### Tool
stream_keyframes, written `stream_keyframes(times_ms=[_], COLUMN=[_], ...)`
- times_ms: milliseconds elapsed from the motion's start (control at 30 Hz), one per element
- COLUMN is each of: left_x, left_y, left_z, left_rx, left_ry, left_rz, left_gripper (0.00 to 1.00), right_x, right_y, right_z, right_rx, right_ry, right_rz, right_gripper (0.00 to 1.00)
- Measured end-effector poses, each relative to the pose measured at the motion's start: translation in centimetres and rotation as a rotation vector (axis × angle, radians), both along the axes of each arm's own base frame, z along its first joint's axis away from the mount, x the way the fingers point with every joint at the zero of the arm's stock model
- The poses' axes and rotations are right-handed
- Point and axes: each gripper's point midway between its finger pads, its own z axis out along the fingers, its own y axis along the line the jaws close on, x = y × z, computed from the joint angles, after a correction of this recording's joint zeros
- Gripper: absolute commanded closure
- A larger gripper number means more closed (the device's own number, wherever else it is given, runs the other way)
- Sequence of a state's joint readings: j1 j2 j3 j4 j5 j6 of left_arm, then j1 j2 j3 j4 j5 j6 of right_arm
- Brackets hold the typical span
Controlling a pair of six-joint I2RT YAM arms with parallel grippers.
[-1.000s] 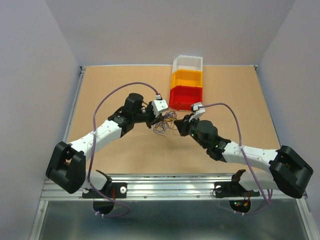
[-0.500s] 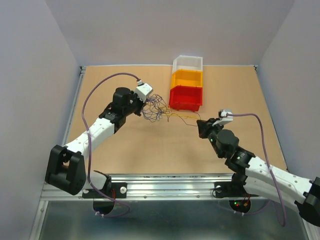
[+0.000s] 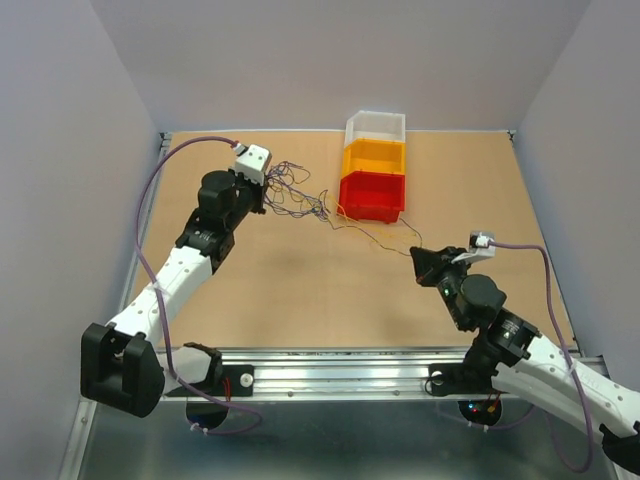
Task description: Untangle the cables
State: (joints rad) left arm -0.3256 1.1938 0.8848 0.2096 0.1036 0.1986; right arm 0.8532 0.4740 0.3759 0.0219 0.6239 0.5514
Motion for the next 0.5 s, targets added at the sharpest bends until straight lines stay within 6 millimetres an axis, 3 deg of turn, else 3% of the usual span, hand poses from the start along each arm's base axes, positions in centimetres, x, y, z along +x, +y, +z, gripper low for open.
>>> stream_keyframes(times_ms=[133, 200, 300, 333, 400, 500], left_x=[-0.1, 0.4, 0.8, 0.7, 0.0, -1.3], left_y=[0.7, 2.8, 6.2, 6.3, 5.8, 2.7], left_z=[0.7, 0.8, 1.2, 1.4, 1.6, 2.1], left_rx=[-0.036, -0.035, -0.02, -0.021, -0.018, -0.018], left_ry=[-0.014, -0.03, -0.054, -0.064, -0.08, -0.096], left_rz=[0.038, 0.12, 0.228, 0.213, 0.132, -0.044], left_gripper=[1.0, 1.0, 1.0, 1.0, 1.0, 1.0], right_x=[-0.5, -0.8, -1.1, -1.2, -1.1, -1.0], right_y=[-0.9, -2.3, -4.0, -4.3, -4.0, -2.4], right_z=[0.3, 0.6, 1.2, 1.2, 0.9, -0.5], right_rx=[0.043, 0.06, 0.08, 0.076, 0.043, -0.032], right_ry=[0.005, -0.003, -0.026, -0.03, -0.025, 0.011], right_rz=[-0.026, -0.071, -0.13, -0.134, -0.117, -0.045], right_gripper=[0.99, 0.99, 0.81, 0.76, 0.76, 0.59])
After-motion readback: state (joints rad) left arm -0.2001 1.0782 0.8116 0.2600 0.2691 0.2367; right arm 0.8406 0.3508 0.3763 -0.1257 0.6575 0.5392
